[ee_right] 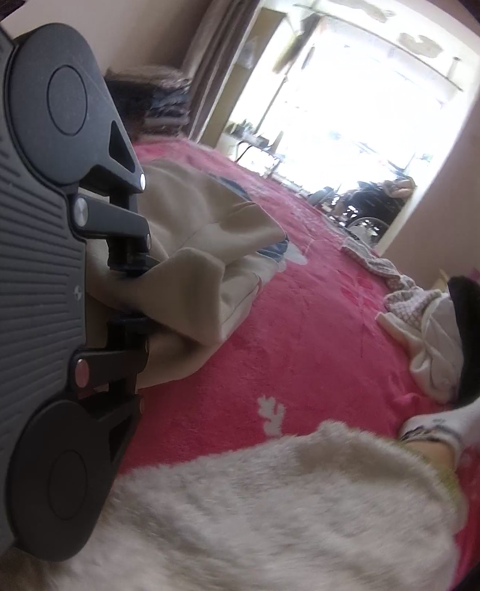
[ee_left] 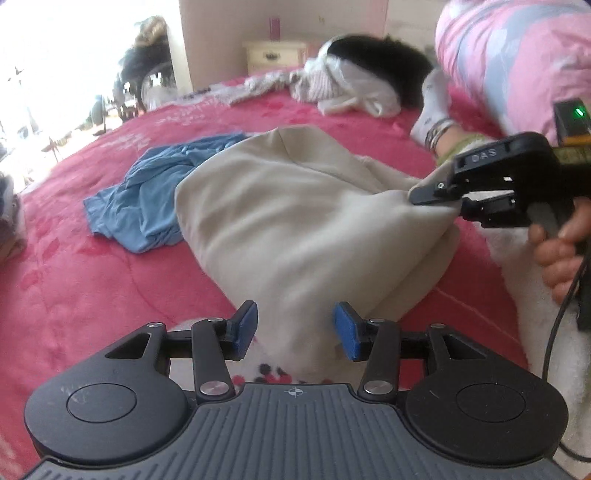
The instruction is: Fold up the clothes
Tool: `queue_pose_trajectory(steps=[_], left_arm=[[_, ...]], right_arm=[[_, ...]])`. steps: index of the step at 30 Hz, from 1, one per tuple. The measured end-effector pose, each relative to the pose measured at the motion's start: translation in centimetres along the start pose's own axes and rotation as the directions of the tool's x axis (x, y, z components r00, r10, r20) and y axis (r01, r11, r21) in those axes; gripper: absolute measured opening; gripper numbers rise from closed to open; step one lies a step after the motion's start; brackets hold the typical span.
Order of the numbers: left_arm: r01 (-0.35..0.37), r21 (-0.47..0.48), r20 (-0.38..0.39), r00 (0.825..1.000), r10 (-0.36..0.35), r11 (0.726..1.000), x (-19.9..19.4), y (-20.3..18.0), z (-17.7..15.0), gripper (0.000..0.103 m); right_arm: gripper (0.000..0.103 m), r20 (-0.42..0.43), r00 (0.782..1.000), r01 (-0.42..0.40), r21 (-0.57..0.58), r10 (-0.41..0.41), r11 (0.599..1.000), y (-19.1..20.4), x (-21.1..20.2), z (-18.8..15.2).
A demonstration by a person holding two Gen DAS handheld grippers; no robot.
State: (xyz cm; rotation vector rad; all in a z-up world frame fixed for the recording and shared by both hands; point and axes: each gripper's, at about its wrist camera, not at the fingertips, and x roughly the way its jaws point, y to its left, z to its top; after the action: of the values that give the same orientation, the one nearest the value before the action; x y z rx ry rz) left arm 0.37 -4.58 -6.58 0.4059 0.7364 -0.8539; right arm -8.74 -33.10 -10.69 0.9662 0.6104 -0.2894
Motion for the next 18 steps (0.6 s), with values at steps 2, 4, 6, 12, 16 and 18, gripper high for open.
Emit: queue_pose_trajectory(steps=[2,4,6,12,16,18], left_arm=[[0.01,-0.02,0.034,0.999,-0.01,1.0,0.3,0.0,-0.7,0.047],[0.042,-0.025,0.047,0.998,-0.041,0.999,0.6,0.3,-1.2,0.047],[0.051,-0.001,0.071,0.996,-0.051,0.999,0.3,0.4,-1.6,0.046],[0.15,-0.009,0.196,0.97,-0.145,0.989,-1.9,1.6,-1.3,0.046],[0.2,-0.028,0.21,0.959,-0.19,0.979,0.1,1.8,-0.3,0.044],[0.224,-0.029,0.173,0.961,-0.216,0.974,2.2,1.4,-0.9,0.041]], right_arm=[[0.042,-0.01,0.998,0.058,-0.052,-0.059,0.997,1.2,0.8,0.5],[0.043,-0.009,0.993,0.116,-0.091,-0.117,0.989,2.1,1.0,1.3],[0.043,0.036,0.985,0.173,-0.15,-0.169,0.973,3.2,-1.2,2.4],[0.032,0.103,0.984,0.178,-0.498,-0.145,0.849,10.2,-5.6,1.0],[0.02,0.043,0.979,0.168,-0.715,-0.198,0.678,13.4,-3.9,-3.4],[0.014,-0.001,0.948,0.202,-0.771,-0.318,0.604,12.1,-1.0,-5.3]])
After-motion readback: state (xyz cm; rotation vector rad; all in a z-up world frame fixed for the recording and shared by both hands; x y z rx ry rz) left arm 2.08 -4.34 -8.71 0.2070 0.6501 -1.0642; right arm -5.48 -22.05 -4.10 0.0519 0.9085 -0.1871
